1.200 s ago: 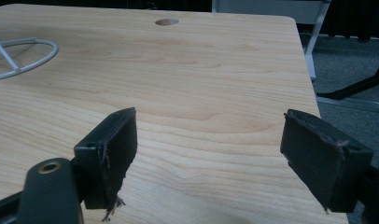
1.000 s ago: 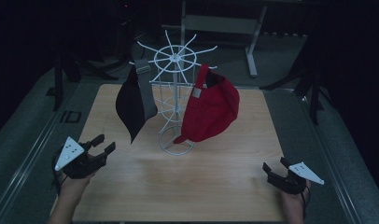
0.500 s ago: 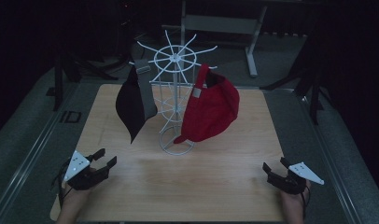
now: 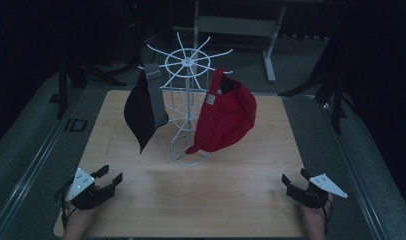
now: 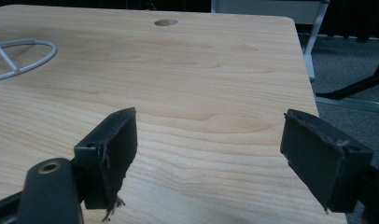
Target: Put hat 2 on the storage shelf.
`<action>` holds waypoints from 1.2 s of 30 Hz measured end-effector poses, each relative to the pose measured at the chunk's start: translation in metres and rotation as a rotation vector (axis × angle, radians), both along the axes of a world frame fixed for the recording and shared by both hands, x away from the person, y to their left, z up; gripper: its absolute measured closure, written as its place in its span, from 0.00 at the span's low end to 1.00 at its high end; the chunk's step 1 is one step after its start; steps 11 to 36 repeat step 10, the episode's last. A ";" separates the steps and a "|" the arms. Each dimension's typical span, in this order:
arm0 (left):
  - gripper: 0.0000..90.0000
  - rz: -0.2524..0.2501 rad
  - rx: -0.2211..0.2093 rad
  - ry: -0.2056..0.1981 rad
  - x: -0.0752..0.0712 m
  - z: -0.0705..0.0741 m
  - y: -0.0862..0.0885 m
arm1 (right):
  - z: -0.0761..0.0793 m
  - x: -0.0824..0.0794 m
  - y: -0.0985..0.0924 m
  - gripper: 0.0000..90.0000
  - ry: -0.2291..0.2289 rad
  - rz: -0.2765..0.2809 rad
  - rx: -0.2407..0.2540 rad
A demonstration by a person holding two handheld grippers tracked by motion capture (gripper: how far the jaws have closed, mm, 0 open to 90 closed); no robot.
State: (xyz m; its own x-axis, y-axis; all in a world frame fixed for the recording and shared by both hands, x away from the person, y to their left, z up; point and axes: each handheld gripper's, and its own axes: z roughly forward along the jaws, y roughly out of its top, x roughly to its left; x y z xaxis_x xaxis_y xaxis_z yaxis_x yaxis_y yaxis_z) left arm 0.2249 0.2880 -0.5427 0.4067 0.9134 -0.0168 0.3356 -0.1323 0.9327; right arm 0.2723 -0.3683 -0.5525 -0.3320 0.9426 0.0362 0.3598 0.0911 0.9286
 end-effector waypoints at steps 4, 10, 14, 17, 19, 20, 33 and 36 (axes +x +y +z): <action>0.45 0.008 -0.010 -0.007 -0.002 -0.001 0.001 | 0.000 0.000 0.000 0.21 0.000 -0.001 0.000; 0.45 0.005 -0.007 -0.009 -0.002 -0.002 0.001 | 0.000 0.000 0.000 0.21 0.001 0.000 -0.008; 0.45 0.005 -0.007 -0.009 -0.002 -0.002 0.001 | 0.000 0.000 0.000 0.21 0.001 0.000 -0.008; 0.45 0.005 -0.007 -0.009 -0.002 -0.002 0.001 | 0.000 0.000 0.000 0.21 0.001 0.000 -0.008; 0.45 0.005 -0.007 -0.009 -0.002 -0.002 0.001 | 0.000 0.000 0.000 0.21 0.001 0.000 -0.008; 0.45 0.005 -0.007 -0.009 -0.002 -0.002 0.001 | 0.000 0.000 0.000 0.21 0.001 0.000 -0.008; 0.45 0.005 -0.007 -0.009 -0.002 -0.002 0.001 | 0.000 0.000 0.000 0.21 0.001 0.000 -0.008; 0.45 0.005 -0.007 -0.009 -0.002 -0.002 0.001 | 0.000 0.000 0.000 0.21 0.001 0.000 -0.008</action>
